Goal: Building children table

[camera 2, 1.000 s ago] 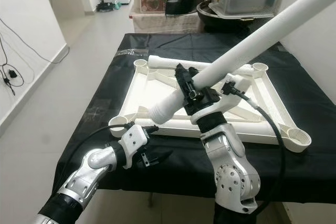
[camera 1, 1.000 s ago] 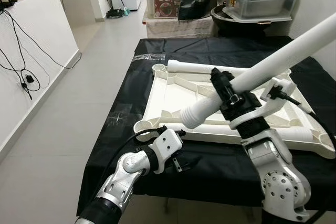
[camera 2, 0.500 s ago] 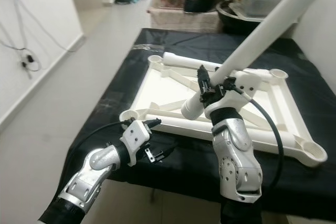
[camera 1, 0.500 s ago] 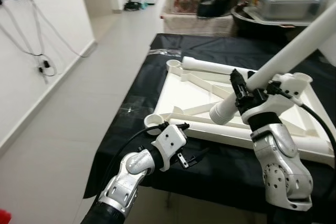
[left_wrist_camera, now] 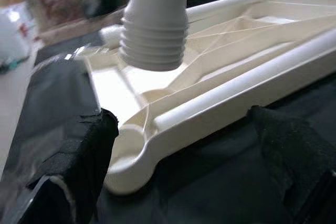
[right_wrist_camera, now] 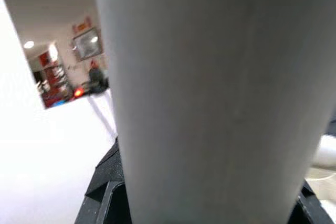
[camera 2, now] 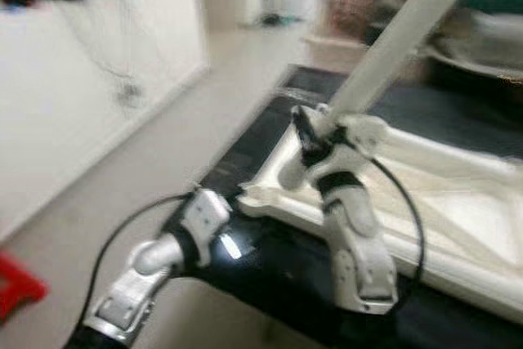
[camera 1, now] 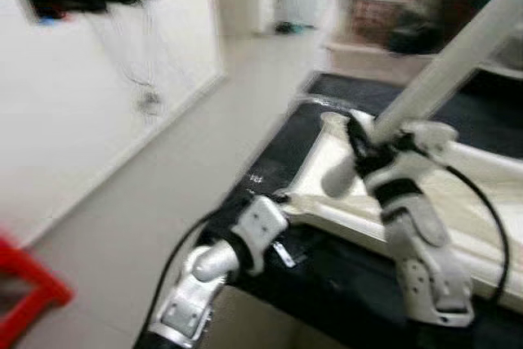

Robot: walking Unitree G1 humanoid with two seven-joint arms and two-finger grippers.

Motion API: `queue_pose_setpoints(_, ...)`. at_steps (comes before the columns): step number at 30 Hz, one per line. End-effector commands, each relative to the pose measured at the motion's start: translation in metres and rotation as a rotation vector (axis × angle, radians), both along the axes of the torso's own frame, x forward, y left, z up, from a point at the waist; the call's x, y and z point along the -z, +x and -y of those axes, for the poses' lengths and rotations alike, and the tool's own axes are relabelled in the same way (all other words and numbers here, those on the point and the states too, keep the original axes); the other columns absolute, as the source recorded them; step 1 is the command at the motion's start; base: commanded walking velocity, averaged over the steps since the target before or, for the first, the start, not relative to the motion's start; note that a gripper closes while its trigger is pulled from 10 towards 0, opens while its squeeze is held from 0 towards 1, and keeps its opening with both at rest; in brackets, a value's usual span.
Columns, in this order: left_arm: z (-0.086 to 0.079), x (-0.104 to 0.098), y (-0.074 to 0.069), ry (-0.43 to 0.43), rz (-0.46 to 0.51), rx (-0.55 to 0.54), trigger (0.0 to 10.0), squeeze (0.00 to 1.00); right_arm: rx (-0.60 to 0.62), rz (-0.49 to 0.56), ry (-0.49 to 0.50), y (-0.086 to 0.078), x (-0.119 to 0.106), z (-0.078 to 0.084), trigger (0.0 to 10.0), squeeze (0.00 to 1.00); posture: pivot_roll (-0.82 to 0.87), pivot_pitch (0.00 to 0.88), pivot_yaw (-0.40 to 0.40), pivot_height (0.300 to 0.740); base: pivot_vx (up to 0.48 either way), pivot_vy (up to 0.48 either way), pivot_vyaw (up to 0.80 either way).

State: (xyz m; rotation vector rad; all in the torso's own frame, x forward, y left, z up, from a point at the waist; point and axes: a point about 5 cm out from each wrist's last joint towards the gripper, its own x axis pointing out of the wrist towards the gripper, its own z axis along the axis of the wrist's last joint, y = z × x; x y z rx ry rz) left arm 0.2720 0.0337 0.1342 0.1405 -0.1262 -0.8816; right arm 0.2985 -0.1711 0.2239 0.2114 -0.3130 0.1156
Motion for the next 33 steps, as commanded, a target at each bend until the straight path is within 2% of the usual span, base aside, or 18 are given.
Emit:
queue_pose_setpoints(1, -0.001, 0.0, -0.001, -0.009, -0.015, -0.011, 10.0, 0.0, -0.005, 0.014, 0.005, 0.002, -0.003, -0.003, 10.0, 0.0, 0.11, 0.0, -0.039, 0.74, 0.0, 0.0, 0.8)
queue_pose_setpoints(6, 0.0, -0.002, -0.004, -0.023, -0.032, -0.022, 10.0, 0.0, -0.005, 0.012, 0.008, 0.005, -0.003, -0.005, 10.0, 0.0, 0.11, 0.0, -0.047, 0.74, 0.0, 0.0, 0.8)
queue_pose_setpoints(16, 0.001, -0.007, -0.013, -0.05, -0.056, -0.041, 10.0, 0.0, 0.001, 0.009, -0.004, 0.02, -0.008, -0.006, 10.0, 0.0, 0.11, 0.0, -0.061, 0.74, 0.0, 0.0, 0.0)
queue_pose_setpoints(18, 0.001, -0.009, -0.015, -0.055, -0.06, -0.045, 10.0, 0.0, -0.002, 0.001, -0.015, 0.024, -0.008, -0.007, 10.0, 0.0, 0.12, 0.0, -0.068, 0.74, 0.0, 0.0, -0.8)
queue_pose_setpoints(27, 0.003, -0.02, -0.021, -0.09, -0.066, -0.047, 10.0, 0.0, -0.008, -0.004, -0.064, 0.044, -0.019, -0.006, 10.0, 0.0, 0.11, 0.062, -0.076, 0.74, 0.0, 0.0, 0.0)
queue_pose_setpoints(31, 0.003, -0.02, -0.022, -0.075, -0.059, -0.041, 10.0, 0.0, -0.017, -0.005, -0.097, 0.051, -0.023, -0.006, 10.0, 0.0, 0.11, 0.062, -0.088, 0.74, 0.0, 0.0, 0.0)
queue_pose_setpoints(33, 0.002, -0.02, -0.024, -0.072, -0.067, -0.048, 10.0, 0.0, -0.019, -0.012, -0.11, 0.056, -0.022, -0.005, 10.0, 0.0, 0.12, 0.059, -0.09, 0.74, 0.0, 0.0, -0.8)
